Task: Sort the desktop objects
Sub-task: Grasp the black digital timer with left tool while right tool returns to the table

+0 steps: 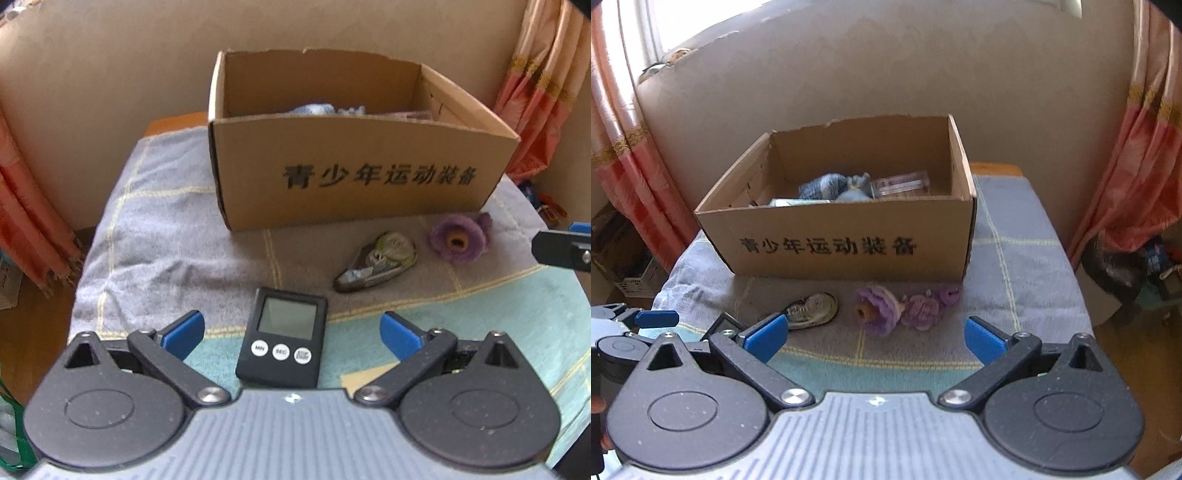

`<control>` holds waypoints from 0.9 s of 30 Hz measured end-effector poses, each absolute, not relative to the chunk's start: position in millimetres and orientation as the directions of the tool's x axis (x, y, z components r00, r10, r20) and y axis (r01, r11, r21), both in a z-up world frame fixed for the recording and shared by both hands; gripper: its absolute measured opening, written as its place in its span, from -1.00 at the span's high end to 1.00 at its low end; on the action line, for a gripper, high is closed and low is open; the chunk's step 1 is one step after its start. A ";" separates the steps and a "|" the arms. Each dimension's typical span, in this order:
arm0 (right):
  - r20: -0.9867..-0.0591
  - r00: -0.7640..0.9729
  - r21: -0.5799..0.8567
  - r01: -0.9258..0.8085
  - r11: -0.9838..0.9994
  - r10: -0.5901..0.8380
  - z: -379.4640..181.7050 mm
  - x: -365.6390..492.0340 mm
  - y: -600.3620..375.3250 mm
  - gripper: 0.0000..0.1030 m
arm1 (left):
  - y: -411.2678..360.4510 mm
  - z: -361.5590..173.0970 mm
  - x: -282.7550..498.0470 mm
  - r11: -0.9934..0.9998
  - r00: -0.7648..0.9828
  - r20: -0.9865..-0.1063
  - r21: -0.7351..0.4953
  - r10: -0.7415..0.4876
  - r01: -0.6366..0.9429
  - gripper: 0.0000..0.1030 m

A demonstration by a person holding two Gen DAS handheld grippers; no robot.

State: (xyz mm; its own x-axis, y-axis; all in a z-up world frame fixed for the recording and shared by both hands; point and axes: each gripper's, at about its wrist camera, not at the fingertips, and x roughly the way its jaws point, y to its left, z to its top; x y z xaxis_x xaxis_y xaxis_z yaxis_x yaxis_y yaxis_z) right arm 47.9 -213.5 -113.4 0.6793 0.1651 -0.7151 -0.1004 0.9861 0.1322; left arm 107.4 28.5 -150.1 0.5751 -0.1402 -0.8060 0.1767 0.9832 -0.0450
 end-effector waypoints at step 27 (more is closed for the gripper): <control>-0.762 0.631 0.121 -0.081 0.989 0.145 -135.6 66.0 -216.0 -1.00 | 32.7 -171.7 110.5 0.966 0.557 -0.813 -0.026 -0.170 0.256 -0.14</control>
State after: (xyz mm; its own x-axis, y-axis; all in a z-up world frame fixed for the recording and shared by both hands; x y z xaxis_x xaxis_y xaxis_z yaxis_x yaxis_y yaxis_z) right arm 66.0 -216.0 -135.6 0.6313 0.1452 -0.7619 -0.0814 0.9893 0.1211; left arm 110.5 32.7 -171.7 0.5572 -0.1695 -0.8129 0.2559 0.9663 -0.0261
